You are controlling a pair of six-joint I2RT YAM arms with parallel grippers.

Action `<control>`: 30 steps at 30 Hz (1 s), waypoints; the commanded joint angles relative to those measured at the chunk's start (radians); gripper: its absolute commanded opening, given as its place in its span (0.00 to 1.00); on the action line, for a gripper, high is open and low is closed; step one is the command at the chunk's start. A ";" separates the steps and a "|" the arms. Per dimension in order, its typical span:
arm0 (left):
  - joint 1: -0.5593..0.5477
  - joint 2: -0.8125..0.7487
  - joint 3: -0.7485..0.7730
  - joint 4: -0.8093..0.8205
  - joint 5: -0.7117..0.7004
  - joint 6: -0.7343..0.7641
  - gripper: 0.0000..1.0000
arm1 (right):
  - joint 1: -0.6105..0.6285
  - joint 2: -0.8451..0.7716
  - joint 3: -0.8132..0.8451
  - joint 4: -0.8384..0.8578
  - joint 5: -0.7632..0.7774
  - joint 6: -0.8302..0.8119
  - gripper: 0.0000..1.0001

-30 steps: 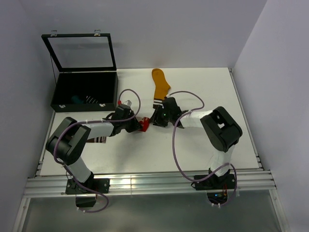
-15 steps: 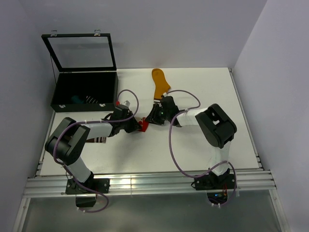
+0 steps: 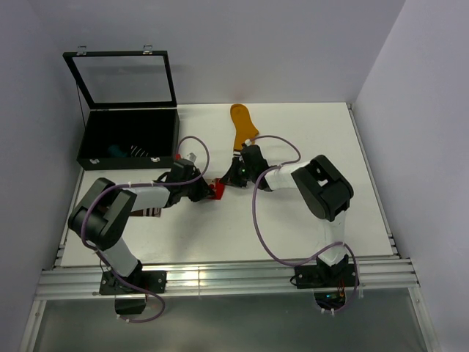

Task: Roll the socks
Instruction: Roll the sock at the center of the board.

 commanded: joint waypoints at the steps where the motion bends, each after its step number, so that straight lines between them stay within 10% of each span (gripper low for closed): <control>1: 0.002 0.019 0.020 -0.042 0.027 0.028 0.07 | 0.006 0.026 -0.011 -0.129 0.096 -0.041 0.00; 20: -0.293 -0.062 0.244 -0.084 -0.371 0.433 0.36 | -0.136 -0.209 -0.137 -0.353 0.283 0.025 0.00; 24: -0.336 -0.025 0.261 -0.062 -0.465 0.447 0.07 | -0.148 -0.216 -0.136 -0.352 0.262 0.033 0.00; 28: -0.339 -0.024 0.262 -0.045 -0.459 0.445 0.11 | -0.155 -0.213 -0.139 -0.346 0.251 0.030 0.00; 30: -0.342 -0.037 0.247 -0.022 -0.439 0.454 0.31 | -0.159 -0.213 -0.142 -0.340 0.249 0.033 0.00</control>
